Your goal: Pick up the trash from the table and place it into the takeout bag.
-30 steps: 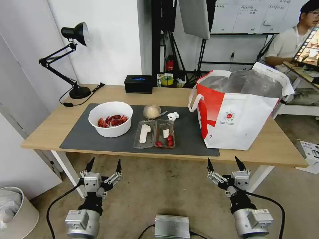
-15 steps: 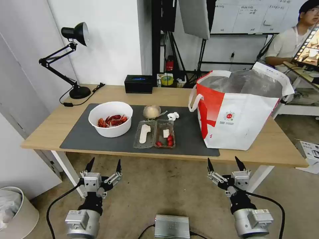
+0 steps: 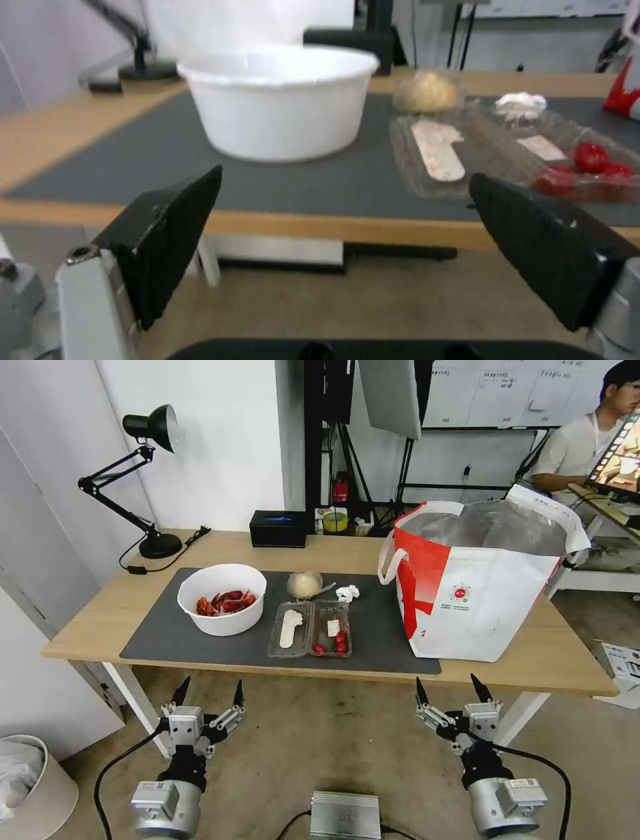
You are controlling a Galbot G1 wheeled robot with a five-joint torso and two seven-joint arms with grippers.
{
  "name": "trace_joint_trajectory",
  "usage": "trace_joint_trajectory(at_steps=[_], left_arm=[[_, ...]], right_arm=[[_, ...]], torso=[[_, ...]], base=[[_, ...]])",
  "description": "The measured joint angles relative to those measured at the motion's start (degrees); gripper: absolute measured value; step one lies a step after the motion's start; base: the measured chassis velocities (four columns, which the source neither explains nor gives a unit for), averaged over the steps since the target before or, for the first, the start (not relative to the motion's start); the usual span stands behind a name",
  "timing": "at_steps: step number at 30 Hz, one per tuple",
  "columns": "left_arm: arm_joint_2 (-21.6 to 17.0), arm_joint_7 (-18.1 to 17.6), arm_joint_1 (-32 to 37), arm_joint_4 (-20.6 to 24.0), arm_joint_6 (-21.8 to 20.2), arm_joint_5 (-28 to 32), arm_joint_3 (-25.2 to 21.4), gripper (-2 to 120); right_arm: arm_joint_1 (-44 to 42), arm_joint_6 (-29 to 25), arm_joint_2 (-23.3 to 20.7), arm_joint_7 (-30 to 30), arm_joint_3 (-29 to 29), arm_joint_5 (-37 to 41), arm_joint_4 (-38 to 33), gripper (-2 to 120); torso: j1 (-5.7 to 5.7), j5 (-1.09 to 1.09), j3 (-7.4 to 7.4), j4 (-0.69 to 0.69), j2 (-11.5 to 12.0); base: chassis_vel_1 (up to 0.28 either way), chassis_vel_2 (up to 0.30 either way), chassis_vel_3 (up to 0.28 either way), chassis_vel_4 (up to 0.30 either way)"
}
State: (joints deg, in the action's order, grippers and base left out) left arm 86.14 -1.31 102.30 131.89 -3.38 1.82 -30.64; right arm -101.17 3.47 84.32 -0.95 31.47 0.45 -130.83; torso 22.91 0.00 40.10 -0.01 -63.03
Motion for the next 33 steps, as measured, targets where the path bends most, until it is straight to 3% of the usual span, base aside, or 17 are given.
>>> trace_joint_trajectory(at_steps=[1,4,6,7,10,11,13,16,33], left_arm=[[0.26,-1.50,-1.00,0.21,-3.85,2.01,1.07,100],[0.53,-2.95,-1.92,0.45,-7.49,3.95,2.08,100],[0.96,-5.38,-3.43,0.82,-13.56,7.16,3.78,100],[0.96,-5.38,-3.43,0.82,-13.56,7.16,3.78,100],[1.41,-7.87,-5.06,1.15,-19.79,10.48,5.48,100],[1.41,-7.87,-5.06,1.15,-19.79,10.48,5.48,100],[1.72,-9.65,-6.21,1.44,-24.33,12.88,6.74,100],[2.43,-11.24,-7.54,1.56,-27.91,15.17,8.28,100],[2.88,-11.61,-7.45,2.01,-28.09,15.63,8.47,100]], right_arm=[[2.54,4.58,-2.01,-1.34,-0.08,0.61,1.18,100],[4.81,8.75,-3.83,-2.56,-0.15,1.18,2.29,100],[8.37,15.06,-6.66,-4.45,-0.28,2.06,4.00,100],[8.37,15.06,-6.66,-4.45,-0.28,2.06,4.00,100],[9.96,15.20,-7.06,-4.91,-0.80,2.20,5.31,100],[9.96,15.20,-7.06,-4.91,-0.80,2.20,5.31,100],[10.22,15.01,-7.04,-4.92,-0.98,2.20,5.53,100],[10.26,14.85,-7.01,-4.92,-1.08,2.19,5.56,100],[9.75,14.50,-6.49,-4.73,-1.30,1.79,5.46,100]], torso=[[0.00,0.01,0.00,0.01,0.01],[0.01,0.01,0.01,0.01,0.01],[0.01,0.00,0.01,0.03,0.01],[0.01,0.00,0.01,0.03,0.01],[0.01,0.01,0.01,0.01,0.01],[0.01,0.01,0.01,0.01,0.01],[0.00,0.00,0.01,0.01,0.01],[0.01,0.00,0.01,0.00,0.01],[0.01,0.00,0.01,0.00,0.01]], base=[[0.000,0.000,0.000,0.000],[0.000,0.000,0.000,0.000],[0.000,0.000,0.000,0.000],[0.000,0.000,0.000,0.000],[0.000,0.000,0.000,0.000],[0.000,0.000,0.000,0.000],[0.000,0.000,0.000,0.000],[0.000,0.000,0.000,0.000],[0.000,0.000,0.000,0.000]])
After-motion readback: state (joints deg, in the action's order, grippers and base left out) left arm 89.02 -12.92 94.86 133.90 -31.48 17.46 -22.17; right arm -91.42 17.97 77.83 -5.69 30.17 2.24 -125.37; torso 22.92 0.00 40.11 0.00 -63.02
